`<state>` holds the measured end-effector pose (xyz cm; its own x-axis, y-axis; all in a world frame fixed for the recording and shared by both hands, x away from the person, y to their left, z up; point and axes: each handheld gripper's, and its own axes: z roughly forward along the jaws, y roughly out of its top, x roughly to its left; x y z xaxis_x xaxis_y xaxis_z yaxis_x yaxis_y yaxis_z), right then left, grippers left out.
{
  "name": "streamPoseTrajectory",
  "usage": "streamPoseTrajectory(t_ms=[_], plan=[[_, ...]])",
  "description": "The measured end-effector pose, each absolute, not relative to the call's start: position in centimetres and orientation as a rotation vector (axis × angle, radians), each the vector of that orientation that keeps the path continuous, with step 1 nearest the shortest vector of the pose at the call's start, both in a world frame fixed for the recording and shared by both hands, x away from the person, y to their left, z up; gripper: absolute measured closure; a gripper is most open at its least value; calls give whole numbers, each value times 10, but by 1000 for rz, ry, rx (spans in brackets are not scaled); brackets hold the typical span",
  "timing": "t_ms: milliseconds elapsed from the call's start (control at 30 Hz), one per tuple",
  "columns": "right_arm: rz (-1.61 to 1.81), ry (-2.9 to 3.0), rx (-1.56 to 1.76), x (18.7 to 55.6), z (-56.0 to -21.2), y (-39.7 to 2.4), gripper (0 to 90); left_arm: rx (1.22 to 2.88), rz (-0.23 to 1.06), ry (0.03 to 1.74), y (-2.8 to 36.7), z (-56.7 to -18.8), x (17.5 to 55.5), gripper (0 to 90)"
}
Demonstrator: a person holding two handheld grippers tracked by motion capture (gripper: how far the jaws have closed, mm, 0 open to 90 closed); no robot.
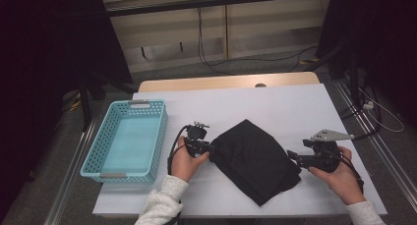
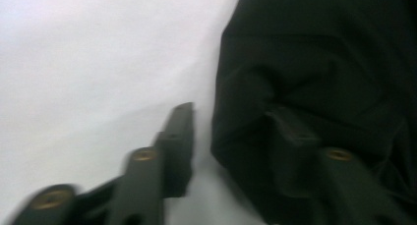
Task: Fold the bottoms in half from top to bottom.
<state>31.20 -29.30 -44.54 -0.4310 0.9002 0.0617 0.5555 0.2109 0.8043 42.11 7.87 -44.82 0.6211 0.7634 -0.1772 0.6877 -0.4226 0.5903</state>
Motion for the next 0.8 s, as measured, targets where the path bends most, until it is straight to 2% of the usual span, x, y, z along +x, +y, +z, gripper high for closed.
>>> streamPoseTrajectory(t_ms=[33,167,600,633,667,767,800], plan=[[1097,2070,1349,312,-446,-292,258,2192,78,1152,83,-448,425,758],[1100,2072,1343,312,-446,-291,258,2163,40,1169,88,-446,431,828],[1104,2072,1345,312,-448,-285,238,2101,66,1225,112,-443,462,846],[1110,2070,1350,312,-448,-282,229,2093,91,1228,113,-444,463,837],[1121,2068,1351,313,-448,-280,225,2084,124,1232,112,-444,462,787],[1133,2079,1344,314,-451,-267,217,2066,164,1249,111,-442,459,566],[1141,2104,1338,315,-453,-257,219,2078,207,1244,113,-439,457,450]])
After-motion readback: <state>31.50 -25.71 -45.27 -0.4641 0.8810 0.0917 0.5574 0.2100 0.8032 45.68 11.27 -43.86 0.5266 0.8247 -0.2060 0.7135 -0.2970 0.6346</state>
